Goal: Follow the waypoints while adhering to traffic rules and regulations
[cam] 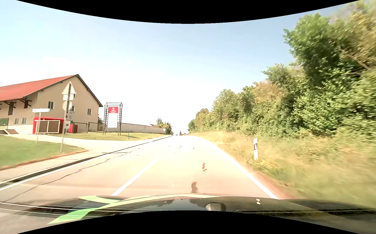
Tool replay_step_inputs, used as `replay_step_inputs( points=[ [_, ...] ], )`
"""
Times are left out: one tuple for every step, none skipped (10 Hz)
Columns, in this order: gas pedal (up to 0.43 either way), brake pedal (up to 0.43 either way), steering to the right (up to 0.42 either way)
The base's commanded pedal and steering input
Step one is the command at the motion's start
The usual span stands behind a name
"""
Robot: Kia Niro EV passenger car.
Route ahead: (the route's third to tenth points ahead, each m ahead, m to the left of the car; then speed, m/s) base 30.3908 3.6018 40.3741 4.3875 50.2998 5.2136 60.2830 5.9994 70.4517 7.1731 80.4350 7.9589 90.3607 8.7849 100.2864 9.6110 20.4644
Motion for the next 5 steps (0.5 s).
replay_step_inputs(
  points=[
    [0.339, 0.0, -0.015],
    [0.319, 0.0, -0.015],
    [0.319, 0.0, -0.014],
    [0.319, 0.0, -0.014],
    [0.311, 0.0, -0.013]
  ],
)
